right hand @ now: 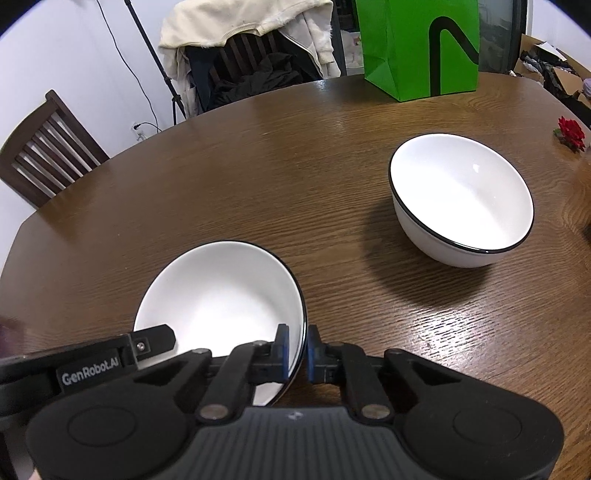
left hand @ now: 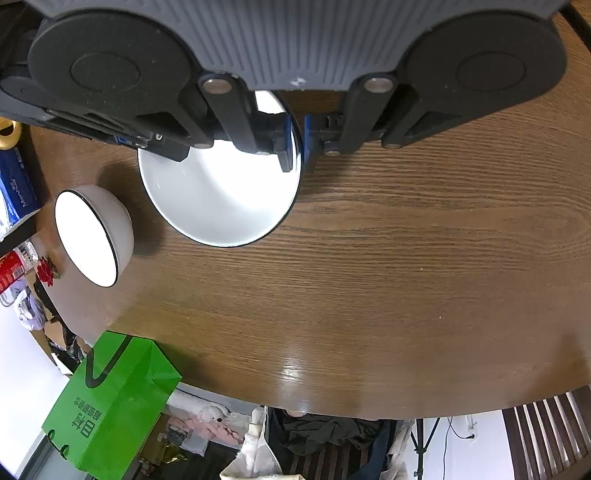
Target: Organize plates and bowls
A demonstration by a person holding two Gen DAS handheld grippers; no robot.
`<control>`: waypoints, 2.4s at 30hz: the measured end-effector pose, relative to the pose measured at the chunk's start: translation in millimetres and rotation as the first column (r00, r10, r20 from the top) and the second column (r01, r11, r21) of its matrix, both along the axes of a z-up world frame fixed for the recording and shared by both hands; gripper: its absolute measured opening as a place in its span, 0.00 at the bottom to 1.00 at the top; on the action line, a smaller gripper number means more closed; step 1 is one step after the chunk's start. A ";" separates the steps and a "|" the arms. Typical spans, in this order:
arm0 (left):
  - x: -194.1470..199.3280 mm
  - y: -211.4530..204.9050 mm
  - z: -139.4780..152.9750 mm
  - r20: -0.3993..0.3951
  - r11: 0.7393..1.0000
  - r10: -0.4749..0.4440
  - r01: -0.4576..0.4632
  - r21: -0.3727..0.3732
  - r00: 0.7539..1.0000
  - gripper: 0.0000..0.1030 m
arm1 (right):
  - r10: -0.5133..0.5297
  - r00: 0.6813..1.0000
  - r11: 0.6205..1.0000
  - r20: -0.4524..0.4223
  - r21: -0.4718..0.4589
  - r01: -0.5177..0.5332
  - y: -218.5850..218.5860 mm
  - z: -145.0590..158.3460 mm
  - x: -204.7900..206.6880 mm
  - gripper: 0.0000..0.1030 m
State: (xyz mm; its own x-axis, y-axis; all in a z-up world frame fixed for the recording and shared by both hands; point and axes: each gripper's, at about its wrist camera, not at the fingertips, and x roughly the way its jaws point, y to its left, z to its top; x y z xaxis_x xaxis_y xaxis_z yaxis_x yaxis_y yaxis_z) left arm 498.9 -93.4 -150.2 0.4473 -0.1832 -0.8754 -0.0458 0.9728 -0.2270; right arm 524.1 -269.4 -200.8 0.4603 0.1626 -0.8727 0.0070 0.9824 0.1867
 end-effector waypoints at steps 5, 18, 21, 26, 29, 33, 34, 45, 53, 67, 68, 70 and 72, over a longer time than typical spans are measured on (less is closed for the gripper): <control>-2.3 -1.3 3.7 0.013 1.000 -0.011 0.011 0.007 1.000 0.06 | 0.001 1.000 1.000 0.007 -0.005 -0.001 0.6 2.8 -2.1 0.09; -18.6 5.7 24.7 0.047 1.000 -0.025 0.024 0.015 0.999 0.06 | 0.016 0.999 1.000 0.035 -0.011 -0.015 6.7 22.5 -16.0 0.09; -25.3 9.4 30.2 0.052 1.000 -0.022 0.021 0.016 0.998 0.06 | 0.019 0.999 1.000 0.040 -0.009 -0.019 10.6 28.6 -22.2 0.09; -37.6 19.9 39.7 0.062 1.000 -0.010 0.009 0.013 0.998 0.06 | 0.034 0.998 0.999 0.049 -0.012 -0.034 19.7 38.5 -33.8 0.09; -47.7 27.5 46.5 0.070 1.000 -0.001 0.001 0.010 0.998 0.06 | 0.044 0.997 0.999 0.056 -0.014 -0.043 26.6 45.1 -41.6 0.09; -62.4 36.8 54.8 0.079 1.000 0.011 -0.011 0.008 0.997 0.06 | 0.057 0.996 0.998 0.062 -0.015 -0.056 35.3 53.6 -53.6 0.09; -66.1 39.4 56.5 0.081 1.000 0.014 -0.015 0.008 0.997 0.06 | 0.061 0.996 0.998 0.063 -0.016 -0.060 37.9 55.9 -56.8 0.09; -102.4 63.2 70.3 0.091 0.999 0.044 -0.044 0.000 0.995 0.06 | 0.099 0.992 0.995 0.076 -0.024 -0.098 62.4 73.7 -90.7 0.09; -126.6 79.3 78.9 0.099 0.998 0.060 -0.060 -0.005 0.993 0.07 | 0.125 0.989 0.992 0.083 -0.030 -0.123 78.3 84.0 -112.0 0.09; -164.5 103.1 91.0 0.112 0.996 0.088 -0.087 -0.006 0.990 0.07 | 0.168 0.981 0.986 0.092 -0.037 -0.165 103.6 97.7 -151.0 0.09; -167.5 105.1 91.6 0.113 0.996 0.090 -0.090 -0.006 0.989 0.07 | 0.172 0.981 0.985 0.093 -0.039 -0.169 105.2 98.3 -153.9 0.09; -173.6 108.3 92.8 0.116 0.995 0.095 -0.095 -0.006 0.989 0.07 | 0.180 0.979 0.983 0.093 -0.043 -0.177 110.1 99.6 -159.3 0.09; -178.7 111.8 93.7 0.117 0.995 0.100 -0.100 -0.009 0.988 0.07 | 0.189 0.977 0.982 0.094 -0.047 -0.185 113.9 100.4 -164.3 0.09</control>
